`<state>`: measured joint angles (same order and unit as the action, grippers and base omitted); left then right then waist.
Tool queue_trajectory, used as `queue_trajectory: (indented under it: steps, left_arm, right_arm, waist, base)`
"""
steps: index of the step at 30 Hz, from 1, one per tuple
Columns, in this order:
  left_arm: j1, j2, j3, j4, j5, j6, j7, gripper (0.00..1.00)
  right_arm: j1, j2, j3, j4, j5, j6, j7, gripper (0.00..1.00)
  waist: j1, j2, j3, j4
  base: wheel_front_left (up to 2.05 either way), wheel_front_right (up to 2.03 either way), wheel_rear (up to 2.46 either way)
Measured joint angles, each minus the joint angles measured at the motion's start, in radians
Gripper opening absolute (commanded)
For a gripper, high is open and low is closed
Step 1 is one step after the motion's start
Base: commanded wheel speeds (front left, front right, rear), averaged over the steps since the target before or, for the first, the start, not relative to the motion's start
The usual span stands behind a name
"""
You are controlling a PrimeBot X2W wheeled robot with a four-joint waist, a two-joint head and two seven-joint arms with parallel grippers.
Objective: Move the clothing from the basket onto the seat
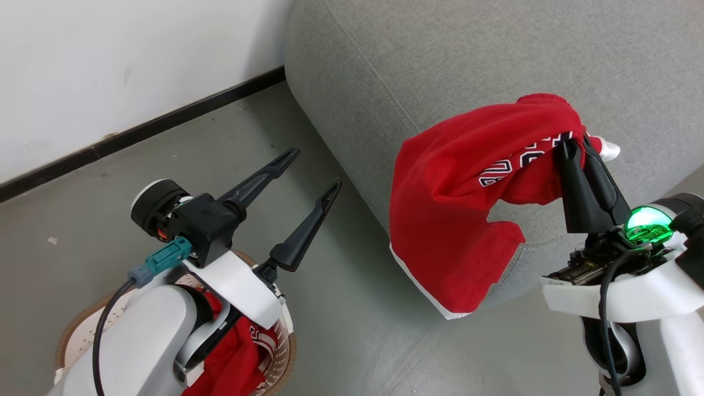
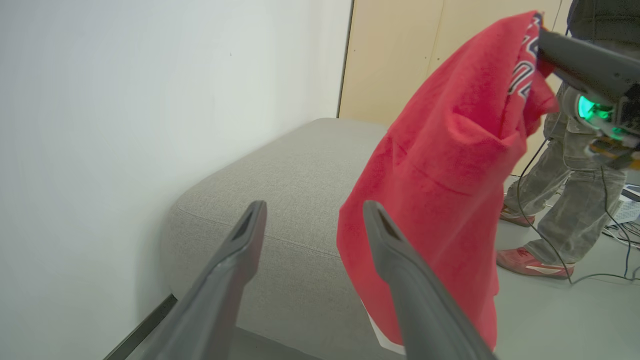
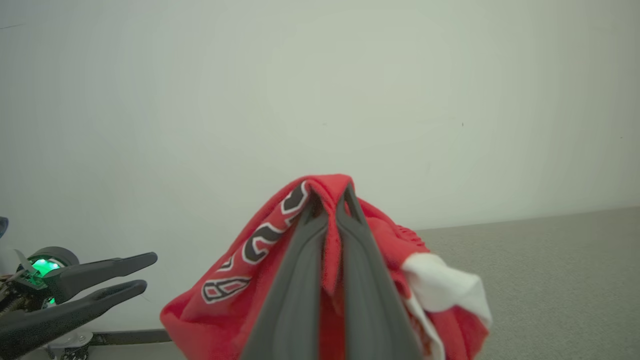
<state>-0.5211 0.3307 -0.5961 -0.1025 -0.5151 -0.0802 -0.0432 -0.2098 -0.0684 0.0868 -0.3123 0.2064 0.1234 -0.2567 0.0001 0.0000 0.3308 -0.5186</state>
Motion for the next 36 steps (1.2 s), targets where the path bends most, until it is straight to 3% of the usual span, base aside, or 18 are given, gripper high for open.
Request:
queue_trajectory:
  steps: [6, 16, 25, 36]
  left_arm:
    - [0.0, 0.021, 0.006, -0.014, 0.0, 0.009, 0.023, 1.0]
    - [0.0, 0.033, 0.01, -0.072, 0.008, 0.025, 0.047, 1.0]
    - [0.0, 0.05, 0.015, -0.146, 0.024, 0.035, 0.081, 1.0]
    - [-0.007, 0.074, 0.022, -0.238, 0.034, 0.053, 0.119, 1.0]
  right_arm:
    - [-0.03, 0.013, -0.018, 0.02, 0.027, 0.0, 0.0, 0.0]
    - [-0.208, 0.019, -0.092, 0.086, 0.052, 0.0, 0.0, 0.0]
    - [-0.409, 0.018, -0.201, 0.241, 0.082, 0.0, 0.0, 0.0]
    - [-0.603, -0.046, -0.281, 0.417, 0.064, 0.0, 0.0, 0.0]
  waist:
    - [0.0, 0.0, 0.02, -0.022]
    - [0.0, 0.0, 0.066, -0.027]
    - [0.0, 0.0, 0.123, 0.001]
    - [-0.0001, 0.0, 0.198, 0.048]
  base:
    - [0.0, 0.0, 0.0]
    - [0.0, 0.0, 0.0]
    - [0.0, 0.0, 0.0]
    - [0.0, 0.0, 0.0]
